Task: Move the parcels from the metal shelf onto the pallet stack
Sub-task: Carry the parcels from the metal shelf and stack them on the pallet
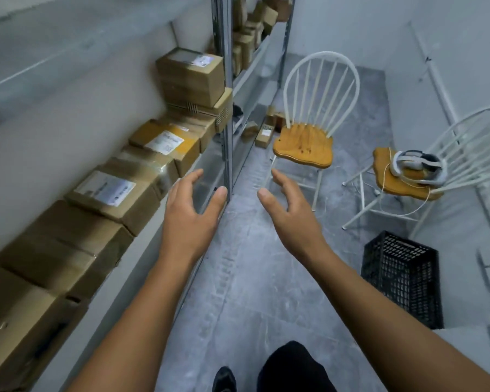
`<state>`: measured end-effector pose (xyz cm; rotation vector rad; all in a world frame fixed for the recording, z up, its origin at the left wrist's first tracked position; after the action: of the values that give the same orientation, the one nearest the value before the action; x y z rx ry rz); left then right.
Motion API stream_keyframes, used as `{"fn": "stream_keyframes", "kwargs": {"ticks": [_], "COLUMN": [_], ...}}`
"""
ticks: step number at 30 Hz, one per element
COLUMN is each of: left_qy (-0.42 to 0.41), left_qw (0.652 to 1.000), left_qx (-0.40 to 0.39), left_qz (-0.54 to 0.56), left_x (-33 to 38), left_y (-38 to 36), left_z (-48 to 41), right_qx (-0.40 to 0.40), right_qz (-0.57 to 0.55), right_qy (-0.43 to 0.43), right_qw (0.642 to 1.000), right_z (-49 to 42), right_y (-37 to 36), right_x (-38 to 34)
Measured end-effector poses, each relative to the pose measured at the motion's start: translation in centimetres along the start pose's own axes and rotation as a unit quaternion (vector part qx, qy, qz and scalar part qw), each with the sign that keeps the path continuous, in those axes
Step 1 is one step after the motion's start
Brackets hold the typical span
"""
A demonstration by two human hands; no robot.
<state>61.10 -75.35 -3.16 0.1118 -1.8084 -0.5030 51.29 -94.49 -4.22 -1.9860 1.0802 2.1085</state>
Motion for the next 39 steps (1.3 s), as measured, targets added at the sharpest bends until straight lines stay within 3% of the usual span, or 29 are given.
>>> {"fn": "stream_keyframes", "kwargs": {"ticks": [9, 17, 22, 33, 39], "left_qy": [0.03, 0.071, 0.095, 0.189, 0.209], "left_qw": [0.999, 0.987, 0.98, 0.927, 0.915], "left_qx": [0.029, 0.128, 0.162, 0.313, 0.323], "left_qz": [-0.029, -0.059, -0.07, 0.077, 0.126], "left_x": [-3.0, -0.8, -2.2, -10.6, -12.0], "left_y": [-7.7, -11.7, -12.3, -10.5, -11.9], "left_z": [-13.0, -25.8, -30.1, -41.8, -45.5], "right_qx": [-0.068, -0.104, -0.129, -0.202, -0.268], "right_qz": [-0.015, -0.038, -0.057, -0.019, -0.007], "right_qy": [-0.021, 0.015, 0.018, 0.049, 0.05], "right_qw": [0.997, 0.994, 0.99, 0.978, 0.962], "right_z": [-16.9, -35.1, -42.8, -56.3, -60.8], "right_y": [-0.5, 3.1, 1.2, -9.0, -12.9], "right_x": [5.5, 4.1, 3.6, 1.2, 0.8]}}
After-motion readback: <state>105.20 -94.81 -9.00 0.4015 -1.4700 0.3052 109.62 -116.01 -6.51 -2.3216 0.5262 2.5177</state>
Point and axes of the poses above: each hand's wrist, its own z-axis away from the middle knuckle, its own y-axis out of the back of the hand, x = y × z, the point moved 7 cm from there along -z, towards the middle knuckle, and after that the axes turned 3 degrees about z, right-handed, at the moved point
